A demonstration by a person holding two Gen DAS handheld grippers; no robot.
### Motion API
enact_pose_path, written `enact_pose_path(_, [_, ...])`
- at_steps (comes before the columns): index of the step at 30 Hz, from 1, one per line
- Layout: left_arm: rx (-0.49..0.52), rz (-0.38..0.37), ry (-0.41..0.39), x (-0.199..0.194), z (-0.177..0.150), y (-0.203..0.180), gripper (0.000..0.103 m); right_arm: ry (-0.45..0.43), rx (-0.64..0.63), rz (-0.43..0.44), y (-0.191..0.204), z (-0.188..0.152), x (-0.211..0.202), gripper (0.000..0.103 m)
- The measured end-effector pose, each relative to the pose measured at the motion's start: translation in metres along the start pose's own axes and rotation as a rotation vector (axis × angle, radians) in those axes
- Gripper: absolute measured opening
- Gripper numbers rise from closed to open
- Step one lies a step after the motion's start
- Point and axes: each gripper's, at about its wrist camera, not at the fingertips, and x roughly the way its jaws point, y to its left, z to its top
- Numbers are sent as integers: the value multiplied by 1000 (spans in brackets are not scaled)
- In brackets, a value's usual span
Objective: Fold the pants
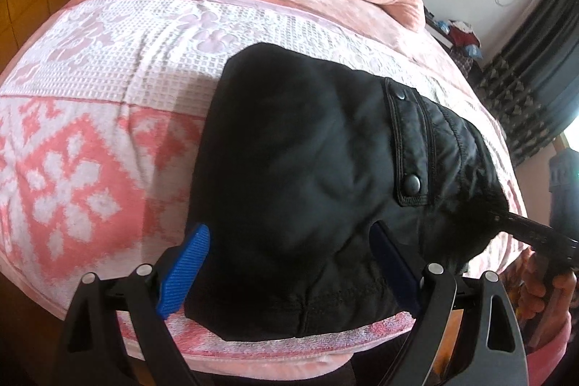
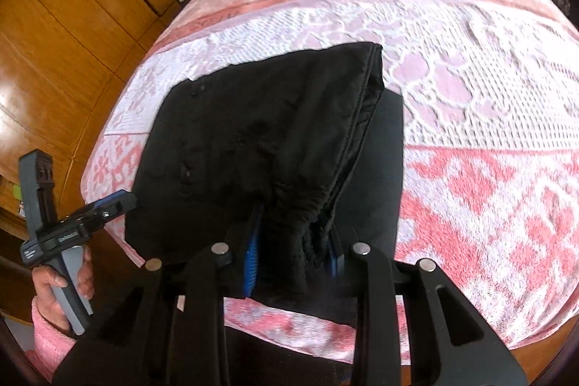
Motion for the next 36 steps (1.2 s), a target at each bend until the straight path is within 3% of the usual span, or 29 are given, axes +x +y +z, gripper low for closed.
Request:
enact_pose_path(6, [49,55,3,9,-5,-7,94,58,60,0,-21,-11,31,34])
enact_pose_path(8, [68,66,-1,8,-6,-9,94,59,62,4,-20,-11,30,37])
enact_pose_path(10, [75,66,-7,5,-6,-10,94,55,49,-13,-19,-10,25,51])
enact_pose_path(13, [75,55,-24,-2,-6,-13,94,27,16,-34,-16,-4,11,52])
enact_pose_path(18, [123,61,-36,-6,-2,-24,94,-16,42,-49,-26,28,0,54])
enact_pose_path(24, [116,71,-17,5,-2,-25,95,-1,66,-82,-43,67,22,54])
enact_pose_path(26, [119,82,-13,8,-2,-24,96,8,86,-53,-48,75,31,50])
enact_pose_path(28, [123,89,-10,10,-3,-23,96,30,113,13,-51,79,39,21])
enact_pose_path(30, [115,90,-9,10,-2,-20,96,34,117,53,-51,83,42,8])
enact_pose_path(33, [91,80,-3,10,-2,-17,96,3,72,10,-41,87,37,5])
enact_pose_path(36, [87,75,0,12,-1,-17,96,-3,113,-11,-47,89,37,5])
